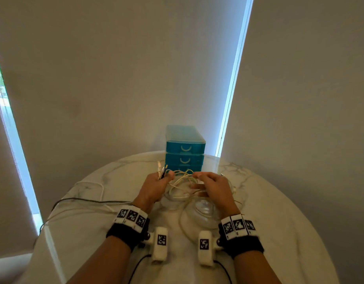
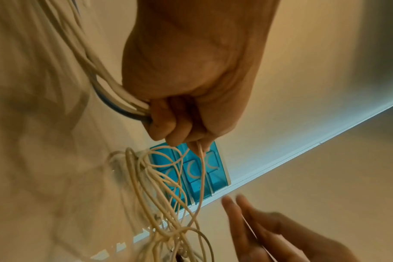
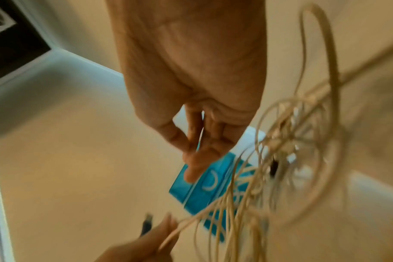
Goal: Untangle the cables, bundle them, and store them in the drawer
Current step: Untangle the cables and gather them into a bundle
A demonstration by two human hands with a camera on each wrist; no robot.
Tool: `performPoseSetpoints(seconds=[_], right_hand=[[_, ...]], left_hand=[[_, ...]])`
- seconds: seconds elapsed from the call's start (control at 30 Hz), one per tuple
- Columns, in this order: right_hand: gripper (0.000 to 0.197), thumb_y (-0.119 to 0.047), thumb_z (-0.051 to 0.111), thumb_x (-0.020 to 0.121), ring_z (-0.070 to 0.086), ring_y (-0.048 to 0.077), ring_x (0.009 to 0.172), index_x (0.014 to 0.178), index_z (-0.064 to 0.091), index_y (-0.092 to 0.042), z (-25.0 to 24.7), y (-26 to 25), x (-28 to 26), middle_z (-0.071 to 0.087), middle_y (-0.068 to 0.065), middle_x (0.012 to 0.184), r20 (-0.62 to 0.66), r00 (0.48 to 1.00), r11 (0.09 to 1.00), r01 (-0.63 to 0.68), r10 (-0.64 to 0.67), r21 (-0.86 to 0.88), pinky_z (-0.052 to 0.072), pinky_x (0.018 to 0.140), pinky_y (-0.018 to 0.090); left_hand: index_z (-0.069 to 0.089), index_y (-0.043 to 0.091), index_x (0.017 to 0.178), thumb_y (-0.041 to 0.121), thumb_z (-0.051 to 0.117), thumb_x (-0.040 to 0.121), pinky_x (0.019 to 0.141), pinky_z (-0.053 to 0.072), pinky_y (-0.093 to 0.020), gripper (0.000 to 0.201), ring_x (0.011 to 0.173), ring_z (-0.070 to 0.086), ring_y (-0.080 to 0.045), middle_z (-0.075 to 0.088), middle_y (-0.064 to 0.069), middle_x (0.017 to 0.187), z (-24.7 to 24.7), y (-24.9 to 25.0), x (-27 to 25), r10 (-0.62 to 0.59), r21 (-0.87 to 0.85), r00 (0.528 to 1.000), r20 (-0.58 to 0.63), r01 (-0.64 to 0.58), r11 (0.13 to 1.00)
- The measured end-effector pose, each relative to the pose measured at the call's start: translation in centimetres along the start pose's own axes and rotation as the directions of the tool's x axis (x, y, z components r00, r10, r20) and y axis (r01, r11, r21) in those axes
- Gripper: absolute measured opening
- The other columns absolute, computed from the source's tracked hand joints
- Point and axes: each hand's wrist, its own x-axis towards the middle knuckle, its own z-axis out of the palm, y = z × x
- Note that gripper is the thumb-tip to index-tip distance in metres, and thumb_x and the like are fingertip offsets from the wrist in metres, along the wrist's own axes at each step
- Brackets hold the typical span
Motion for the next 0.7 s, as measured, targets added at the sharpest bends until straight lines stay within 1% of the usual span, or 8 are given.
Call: performPoseSetpoints(seconds=[0.07,0.13,0.23,0.3,0.4,0.47,0.53,0.7], right_hand=[[0.016,-0.018,0.067,0.100,0.080,0.029,0.082,0.099,0.082,-0.011,-1.8,-0.8,1.9,0.083,0.009,0.090,-0.195,0.981,0.999,0.011,-0.018,-0.032,0.064,0.072,0.042],[0.018,-0.019,0.067,0.098,0.078,0.030,0.088,0.096,0.082,-0.011,-3.4,-0.8,4.6,0.082,0.011,0.095,-0.267,0.962,0.966,-0.008,-0.063,-0.258,0.065,0.083,0.043],[0.021,-0.011,0.066,0.098,0.074,0.029,0.104,0.107,0.082,-0.003,-4.5,0.8,8.4,0.080,0.009,0.111,-0.180,0.984,0.744,-0.132,0.015,-0.655,0.059,0.095,0.032],[0.018,-0.012,0.067,0.094,0.075,0.030,0.097,0.103,0.081,-0.003,-5.1,2.3,10.1,0.080,0.016,0.110,-0.176,0.981,0.595,-0.191,0.084,-0.781,0.065,0.091,0.040],[0.020,-0.028,0.079,0.089,0.074,0.026,0.088,0.098,0.077,-0.010,-5.1,3.4,11.0,0.077,0.010,0.098,-0.174,0.981,0.468,-0.195,0.089,-0.862,0.064,0.079,0.033],[0.027,-0.034,0.082,0.086,0.074,0.025,0.087,0.100,0.078,-0.011,-4.8,3.3,10.8,0.077,0.008,0.096,-0.156,0.984,0.405,-0.179,0.088,-0.897,0.064,0.078,0.033],[0.034,-0.034,0.081,0.085,0.073,0.025,0.088,0.106,0.074,-0.009,-4.8,3.0,10.7,0.076,0.008,0.102,-0.166,0.980,0.385,-0.195,0.107,-0.902,0.064,0.078,0.035],[0.057,-0.041,0.082,0.090,0.059,0.026,0.106,0.133,0.058,-0.011,-5.5,1.6,10.3,0.063,0.009,0.123,-0.172,0.956,0.399,-0.258,0.239,-0.880,0.048,0.083,0.032]], left_hand=[[0.077,0.012,0.094,0.042,0.063,0.106,0.038,0.028,-0.019,0.035,0.033,0.036,-0.002,0.046,0.011,0.038,-0.4,-0.5,0.2,-0.024,-0.004,1.000,0.010,0.024,1.000],[0.077,0.008,0.096,0.040,0.064,0.106,0.037,0.029,-0.020,0.036,0.032,0.035,-0.001,0.045,0.010,0.037,-0.7,-0.5,0.2,-0.008,-0.010,1.000,0.002,0.008,1.000],[0.077,0.011,0.094,0.038,0.064,0.106,0.041,0.030,-0.022,0.032,0.032,0.037,-0.001,0.048,0.012,0.037,-0.7,-0.5,0.2,-0.013,0.004,1.000,0.010,0.013,1.000],[0.077,0.013,0.093,0.038,0.064,0.106,0.042,0.029,-0.024,0.031,0.033,0.037,-0.001,0.048,0.011,0.037,-0.7,-0.5,0.3,-0.026,0.000,1.000,0.017,0.026,1.000],[0.077,0.014,0.092,0.039,0.064,0.106,0.042,0.030,-0.023,0.031,0.032,0.038,0.000,0.048,0.012,0.037,-0.7,-0.5,0.4,-0.024,-0.011,1.000,0.018,0.024,1.000],[0.076,0.013,0.092,0.038,0.064,0.106,0.041,0.030,-0.020,0.032,0.032,0.039,0.000,0.049,0.013,0.038,-0.7,-0.5,0.3,-0.021,-0.018,1.000,0.022,0.022,1.000],[0.076,0.011,0.093,0.038,0.065,0.106,0.038,0.029,-0.018,0.032,0.032,0.038,0.000,0.048,0.013,0.039,-0.7,-0.4,0.2,-0.025,-0.029,0.999,0.023,0.026,0.999],[0.076,0.010,0.098,0.036,0.065,0.106,0.038,0.029,-0.015,0.030,0.032,0.038,0.001,0.047,0.015,0.037,-0.8,0.0,-0.4,-0.030,-0.041,0.999,0.027,0.032,0.999]])
